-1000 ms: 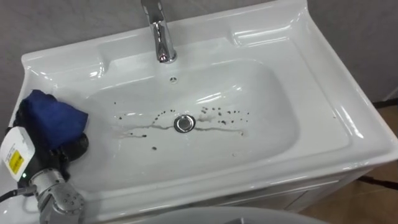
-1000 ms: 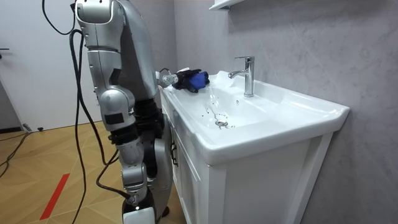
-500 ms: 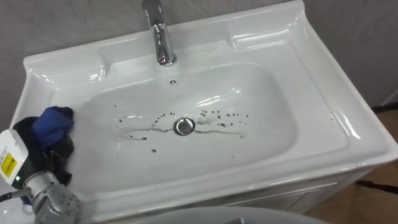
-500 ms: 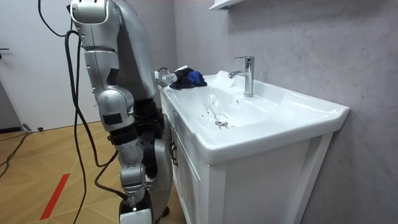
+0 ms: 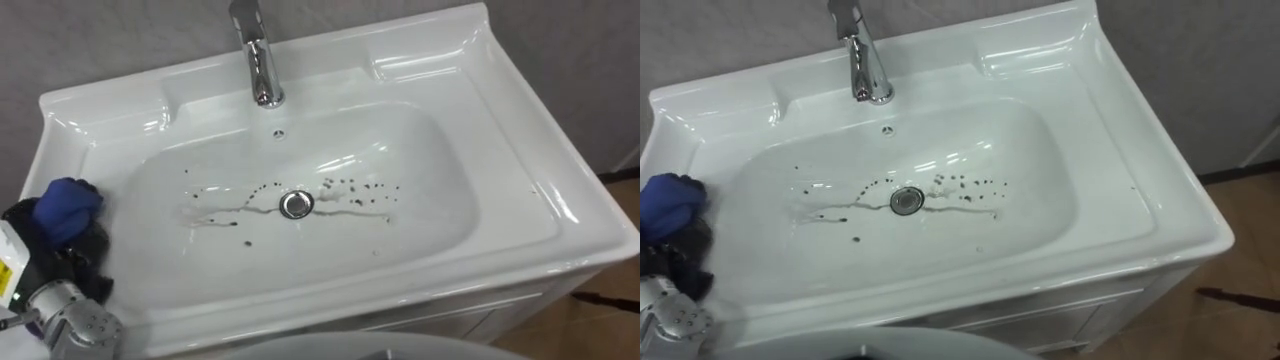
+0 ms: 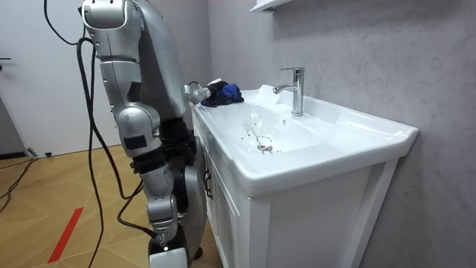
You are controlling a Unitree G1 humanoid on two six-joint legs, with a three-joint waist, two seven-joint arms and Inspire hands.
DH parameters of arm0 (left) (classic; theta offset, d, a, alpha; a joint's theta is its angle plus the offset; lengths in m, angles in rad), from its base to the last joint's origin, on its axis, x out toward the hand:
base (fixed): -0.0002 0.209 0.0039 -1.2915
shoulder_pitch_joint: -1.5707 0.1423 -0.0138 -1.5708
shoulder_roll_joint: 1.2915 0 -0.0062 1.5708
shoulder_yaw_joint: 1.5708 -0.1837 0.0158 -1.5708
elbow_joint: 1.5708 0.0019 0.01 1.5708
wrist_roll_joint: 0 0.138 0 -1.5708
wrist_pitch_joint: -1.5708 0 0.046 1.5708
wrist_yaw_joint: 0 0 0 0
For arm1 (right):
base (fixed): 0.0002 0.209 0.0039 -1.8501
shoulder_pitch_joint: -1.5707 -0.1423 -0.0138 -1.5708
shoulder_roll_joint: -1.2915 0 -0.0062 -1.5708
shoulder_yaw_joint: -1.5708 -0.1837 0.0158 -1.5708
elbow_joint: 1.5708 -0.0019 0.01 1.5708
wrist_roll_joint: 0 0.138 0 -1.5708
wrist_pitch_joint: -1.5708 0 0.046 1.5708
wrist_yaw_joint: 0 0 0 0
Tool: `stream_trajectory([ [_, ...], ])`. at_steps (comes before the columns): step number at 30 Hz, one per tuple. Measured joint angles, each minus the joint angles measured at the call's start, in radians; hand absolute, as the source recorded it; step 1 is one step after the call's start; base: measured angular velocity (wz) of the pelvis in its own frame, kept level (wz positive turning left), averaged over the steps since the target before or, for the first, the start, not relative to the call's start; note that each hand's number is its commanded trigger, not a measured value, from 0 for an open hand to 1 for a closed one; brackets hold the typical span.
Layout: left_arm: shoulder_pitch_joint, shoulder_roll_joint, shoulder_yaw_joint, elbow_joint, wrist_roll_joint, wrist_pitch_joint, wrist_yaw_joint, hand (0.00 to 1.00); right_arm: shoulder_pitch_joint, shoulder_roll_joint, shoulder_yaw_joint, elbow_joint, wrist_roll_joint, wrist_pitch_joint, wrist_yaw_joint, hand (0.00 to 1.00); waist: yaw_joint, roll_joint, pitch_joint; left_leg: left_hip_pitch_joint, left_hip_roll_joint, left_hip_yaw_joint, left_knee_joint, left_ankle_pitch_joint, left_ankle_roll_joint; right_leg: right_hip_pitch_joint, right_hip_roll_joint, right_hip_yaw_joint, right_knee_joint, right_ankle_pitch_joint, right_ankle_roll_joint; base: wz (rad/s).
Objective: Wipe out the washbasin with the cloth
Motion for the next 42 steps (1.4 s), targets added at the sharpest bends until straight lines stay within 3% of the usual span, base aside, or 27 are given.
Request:
stream_trajectory([
  [5,-0.025,-0.013,0.000,-0.009,0.003,0.007,0.002,1.00,-0.015,0.002,0.022,0.002,0.041,-0.006,0.000,0.00,-0.006,-0.010,0.0042,-0.015,-0.003,-0.013,0.007,0.000,0.000,-0.006,-0.005,-0.018,0.000,-0.003,0.002,0.12],
  [9,-0.041,-0.030,0.014,-0.081,0.006,0.026,0.001,1.00,-0.027,0.003,0.039,0.002,0.064,-0.052,-0.010,0.00,-0.006,-0.032,0.0214,-0.033,-0.003,-0.031,0.017,0.001,0.001,-0.010,-0.002,-0.024,-0.002,-0.002,0.000,0.14],
  [14,-0.035,-0.061,0.030,-0.173,0.013,0.043,-0.008,1.00,-0.028,0.013,0.041,-0.006,0.059,-0.105,-0.020,0.00,-0.008,-0.041,0.0343,-0.058,-0.006,-0.052,0.025,0.001,0.001,-0.024,-0.004,-0.045,-0.003,-0.002,0.000,0.14],
  [16,-0.030,-0.064,0.008,-0.221,0.013,0.047,-0.022,1.00,-0.026,0.015,0.041,-0.024,0.060,-0.120,-0.017,0.00,-0.011,-0.036,0.0375,-0.071,-0.007,-0.059,0.028,0.001,0.001,-0.031,-0.005,-0.051,-0.003,-0.001,0.000,0.11],
  [20,-0.031,-0.065,-0.094,-0.377,0.025,0.040,-0.045,1.00,-0.029,0.019,0.059,-0.025,0.069,-0.161,-0.017,0.00,-0.015,-0.046,0.0484,-0.102,-0.010,-0.072,0.043,0.001,0.001,-0.050,-0.007,-0.062,-0.004,-0.001,0.000,0.09],
  [24,-0.058,-0.068,-0.154,-0.416,0.054,-0.001,-0.046,1.00,-0.028,0.019,0.061,-0.022,0.069,-0.201,-0.027,0.00,-0.032,-0.042,0.0450,-0.104,-0.009,-0.069,0.042,0.001,0.001,-0.054,-0.006,-0.060,-0.002,0.000,0.000,-0.03],
  [29,-0.058,-0.070,-0.160,-0.474,0.071,-0.024,-0.047,1.00,-0.021,0.019,0.061,-0.018,0.103,-0.216,-0.032,0.00,-0.048,-0.041,0.0415,-0.096,-0.007,-0.055,0.040,0.001,0.001,-0.050,-0.005,-0.041,-0.002,0.001,-0.002,-0.13],
  [32,-0.058,-0.070,-0.164,-0.484,0.097,-0.026,-0.061,1.00,-0.020,0.019,0.061,-0.016,0.110,-0.218,-0.020,0.00,-0.065,-0.044,0.0406,-0.081,-0.006,-0.054,0.031,0.001,0.001,-0.043,-0.004,-0.035,-0.004,0.001,-0.002,0.03],
  [36,-0.058,-0.070,-0.183,-0.497,0.162,-0.025,-0.087,1.00,-0.022,0.019,0.061,0.005,0.104,-0.217,-0.001,0.00,-0.067,-0.048,0.0286,-0.070,-0.007,-0.054,0.019,0.001,0.001,-0.033,-0.003,-0.034,-0.017,0.001,-0.002,-0.02],
  [42,-0.058,-0.071,-0.225,-0.497,0.181,-0.022,-0.113,1.00,-0.021,0.018,0.064,0.012,0.094,-0.216,0.002,0.00,-0.076,-0.048,0.0295,-0.057,-0.007,-0.053,0.019,0.001,0.001,-0.021,-0.003,-0.032,-0.016,0.001,-0.002,0.00],
])
